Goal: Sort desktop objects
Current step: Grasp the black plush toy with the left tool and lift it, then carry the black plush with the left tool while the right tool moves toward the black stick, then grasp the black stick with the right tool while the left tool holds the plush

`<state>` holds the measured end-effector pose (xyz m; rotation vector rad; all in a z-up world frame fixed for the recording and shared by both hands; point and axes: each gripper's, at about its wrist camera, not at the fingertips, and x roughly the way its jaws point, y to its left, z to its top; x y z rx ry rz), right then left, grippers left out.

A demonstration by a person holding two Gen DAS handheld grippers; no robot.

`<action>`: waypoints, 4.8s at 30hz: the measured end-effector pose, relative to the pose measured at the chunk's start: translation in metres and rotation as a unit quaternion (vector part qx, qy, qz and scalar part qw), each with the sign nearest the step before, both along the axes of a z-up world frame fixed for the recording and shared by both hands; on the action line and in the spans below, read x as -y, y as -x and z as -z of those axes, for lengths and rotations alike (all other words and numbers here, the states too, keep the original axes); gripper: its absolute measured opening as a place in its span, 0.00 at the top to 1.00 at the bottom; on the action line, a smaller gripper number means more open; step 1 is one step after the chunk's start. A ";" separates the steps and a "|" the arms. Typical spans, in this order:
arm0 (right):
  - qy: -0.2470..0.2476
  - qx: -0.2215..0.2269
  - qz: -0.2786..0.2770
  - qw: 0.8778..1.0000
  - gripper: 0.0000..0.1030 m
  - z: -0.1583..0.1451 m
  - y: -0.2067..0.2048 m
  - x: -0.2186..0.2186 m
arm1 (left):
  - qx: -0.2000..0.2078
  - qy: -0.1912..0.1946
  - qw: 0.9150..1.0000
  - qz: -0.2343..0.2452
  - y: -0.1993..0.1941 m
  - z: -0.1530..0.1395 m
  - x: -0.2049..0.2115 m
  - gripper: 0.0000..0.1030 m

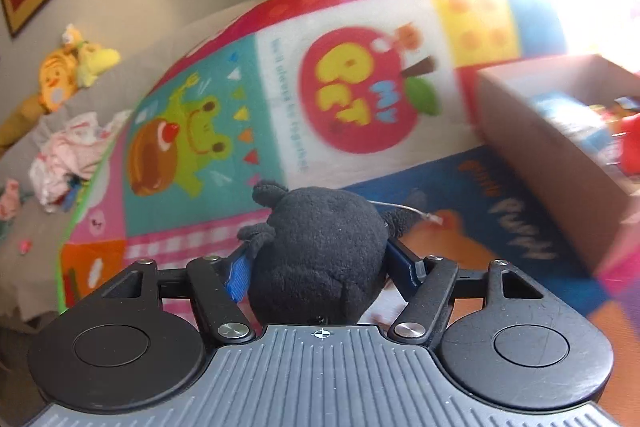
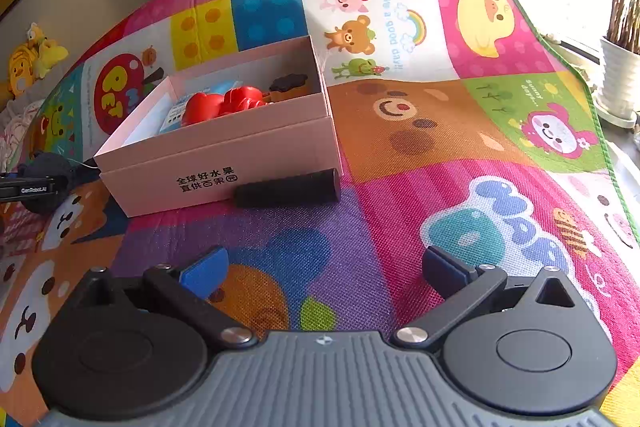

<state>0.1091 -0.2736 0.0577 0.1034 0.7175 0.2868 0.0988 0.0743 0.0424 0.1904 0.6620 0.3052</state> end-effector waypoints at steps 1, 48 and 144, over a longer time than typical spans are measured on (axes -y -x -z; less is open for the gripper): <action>0.000 0.000 0.001 1.000 0.00 0.000 0.000 0.000 | 0.000 0.016 1.000 0.014 0.009 -0.005 0.009 0.29; 0.056 0.019 -0.173 0.983 0.00 -0.013 0.050 -0.064 | -0.004 0.218 0.961 0.171 0.134 -0.006 0.057 0.00; 0.077 0.016 -0.110 0.991 0.28 -0.013 0.063 -0.021 | 0.054 0.136 0.976 0.162 0.074 -0.033 0.094 0.11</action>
